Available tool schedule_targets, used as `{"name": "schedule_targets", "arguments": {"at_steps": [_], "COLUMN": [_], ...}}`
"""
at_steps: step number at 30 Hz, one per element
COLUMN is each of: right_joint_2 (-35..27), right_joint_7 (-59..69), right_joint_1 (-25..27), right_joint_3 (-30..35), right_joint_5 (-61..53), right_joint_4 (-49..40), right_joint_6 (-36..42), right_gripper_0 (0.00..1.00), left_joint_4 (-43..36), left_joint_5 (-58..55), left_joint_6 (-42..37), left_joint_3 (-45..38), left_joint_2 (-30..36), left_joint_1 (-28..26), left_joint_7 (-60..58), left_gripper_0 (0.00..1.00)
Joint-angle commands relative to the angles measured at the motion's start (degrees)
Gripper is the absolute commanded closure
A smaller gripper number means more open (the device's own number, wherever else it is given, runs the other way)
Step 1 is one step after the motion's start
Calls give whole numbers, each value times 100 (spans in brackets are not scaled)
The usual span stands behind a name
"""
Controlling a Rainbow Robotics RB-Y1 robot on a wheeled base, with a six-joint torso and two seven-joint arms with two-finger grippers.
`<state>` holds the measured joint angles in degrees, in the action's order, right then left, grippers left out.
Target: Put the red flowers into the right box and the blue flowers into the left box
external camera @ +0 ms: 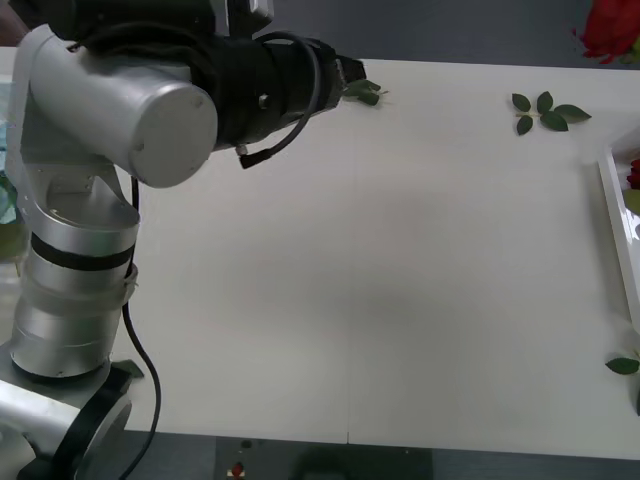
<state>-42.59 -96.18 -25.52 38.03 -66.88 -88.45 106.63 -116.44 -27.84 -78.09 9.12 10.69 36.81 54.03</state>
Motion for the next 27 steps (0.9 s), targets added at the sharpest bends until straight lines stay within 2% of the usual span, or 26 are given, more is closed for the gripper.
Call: {"name": "schedule_targets", "arguments": {"at_steps": [1,5,11,20,27], "right_joint_2": [-312,-347,-347,-364,-364], "right_joint_7": [355,425,487,583,539], "right_joint_1": [65,170,364,926,1040], "right_joint_3": [82,82,82,-6,-235], "right_joint_5": [650,1379,2293,3269,3357], "right_joint_4": [-173,-173,-173,-155,706], "right_joint_6": [-125,-327,-582,-1364,-2278], "right_gripper_0": [100,100,100,100,100], "left_joint_4": [-212,-195,87,509,553], "left_joint_5": [-617,-1356,-2894,-4687,-5996], "left_joint_6": [-514,-839,-523,215,725], "left_joint_3": [-719,-1299,-1809,-1738,-1554], "left_joint_2": [21,109,486,1146,1524], "left_joint_1": [72,-51,-508,-1097,-1571], "left_joint_7": [1593,2780,4388,6067,7034], "left_gripper_0": [0,0,0,0,0]}}
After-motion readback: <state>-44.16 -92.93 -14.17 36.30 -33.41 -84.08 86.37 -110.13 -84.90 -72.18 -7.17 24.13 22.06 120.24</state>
